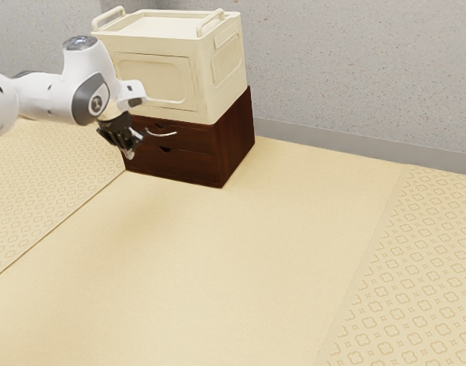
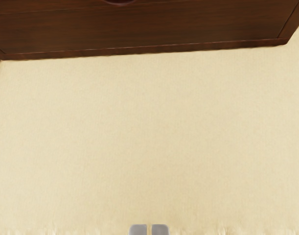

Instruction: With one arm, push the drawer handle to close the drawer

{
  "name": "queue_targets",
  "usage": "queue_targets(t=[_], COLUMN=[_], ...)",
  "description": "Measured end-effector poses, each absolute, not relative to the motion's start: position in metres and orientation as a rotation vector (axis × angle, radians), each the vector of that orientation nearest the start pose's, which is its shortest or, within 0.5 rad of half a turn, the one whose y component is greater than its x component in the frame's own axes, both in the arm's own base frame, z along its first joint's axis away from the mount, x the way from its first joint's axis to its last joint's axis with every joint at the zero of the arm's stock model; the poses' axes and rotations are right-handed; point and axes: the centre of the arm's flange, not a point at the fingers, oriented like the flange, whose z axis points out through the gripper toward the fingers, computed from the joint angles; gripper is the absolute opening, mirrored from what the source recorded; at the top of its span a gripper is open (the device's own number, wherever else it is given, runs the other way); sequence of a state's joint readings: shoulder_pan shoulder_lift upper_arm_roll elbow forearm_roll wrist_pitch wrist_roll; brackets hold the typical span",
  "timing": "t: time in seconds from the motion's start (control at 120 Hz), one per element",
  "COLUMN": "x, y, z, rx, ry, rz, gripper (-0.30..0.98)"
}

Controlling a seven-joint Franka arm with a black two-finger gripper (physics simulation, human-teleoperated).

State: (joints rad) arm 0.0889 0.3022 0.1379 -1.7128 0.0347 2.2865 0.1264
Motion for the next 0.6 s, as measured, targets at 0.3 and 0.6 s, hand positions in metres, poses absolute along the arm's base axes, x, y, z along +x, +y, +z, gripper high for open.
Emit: queue_targets(t=[0.3,0.6], x=[0.573,0.546], y=[0.103,0.072], z=[0.545,0.561], rx=[-2.991,-3.006], ry=[-0.005,0.075], rz=[-0.399,-0.199], gripper=[0.14,0.55])
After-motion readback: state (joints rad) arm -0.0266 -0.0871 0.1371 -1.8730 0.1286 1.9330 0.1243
